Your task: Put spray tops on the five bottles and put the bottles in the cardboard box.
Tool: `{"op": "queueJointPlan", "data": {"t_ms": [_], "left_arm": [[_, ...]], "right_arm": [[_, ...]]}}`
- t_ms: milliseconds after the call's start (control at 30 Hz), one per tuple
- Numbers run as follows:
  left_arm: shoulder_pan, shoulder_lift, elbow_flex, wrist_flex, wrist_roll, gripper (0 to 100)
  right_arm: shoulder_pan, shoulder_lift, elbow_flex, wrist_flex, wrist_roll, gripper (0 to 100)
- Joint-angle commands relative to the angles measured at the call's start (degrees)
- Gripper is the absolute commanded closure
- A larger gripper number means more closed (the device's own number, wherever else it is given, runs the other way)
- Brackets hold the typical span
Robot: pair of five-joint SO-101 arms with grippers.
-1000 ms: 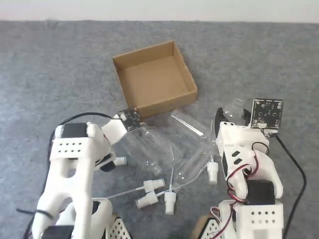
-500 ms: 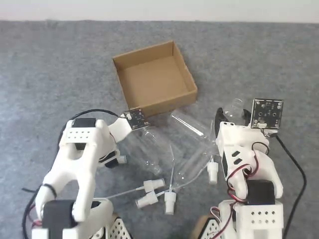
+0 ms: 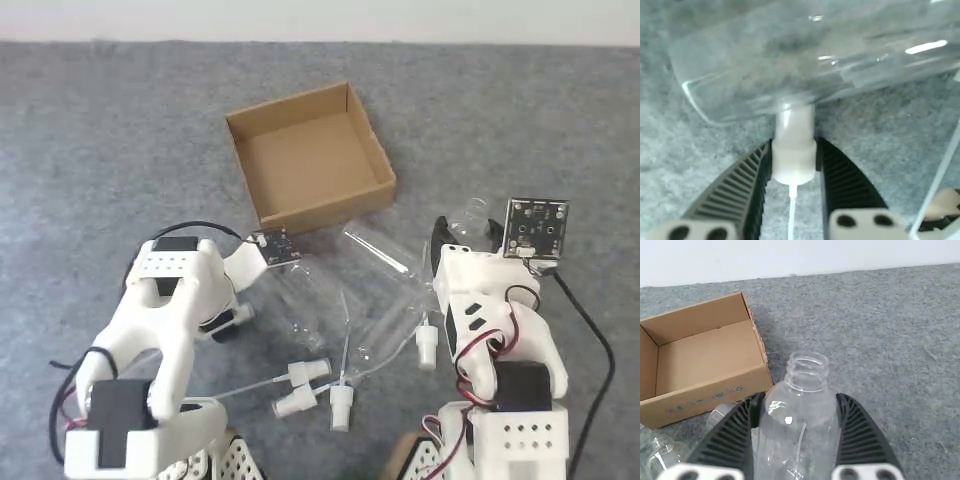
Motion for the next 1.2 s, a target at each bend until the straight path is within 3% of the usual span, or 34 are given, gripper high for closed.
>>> {"op": "queueJointPlan", "data": {"t_ms": [0, 367, 467, 733, 1167], "left_arm": [[0.18, -0.26, -2.33, 0.53, -0.26, 97], [-0.44, -0.79, -5.14, 10.37, -0.09, 99], [-0.44, -2.20, -6.90, 11.60, 2.81, 99], [-0.35, -21.36, -8.13, 15.47, 5.36, 99], [-0.35, -45.80, -8.13, 13.98, 20.31, 99]], "right_arm": [[0.40, -0.04, -0.70, -1.19, -0.53, 96.3], [0.04, -0.57, -0.70, -1.01, -0.53, 96.5], [-2.15, -0.57, -0.70, -0.92, -0.53, 96.5], [-6.46, -0.57, -0.79, -1.45, -0.62, 96.5], [-14.99, -0.57, -0.70, -2.51, -0.18, 96.5]]}}
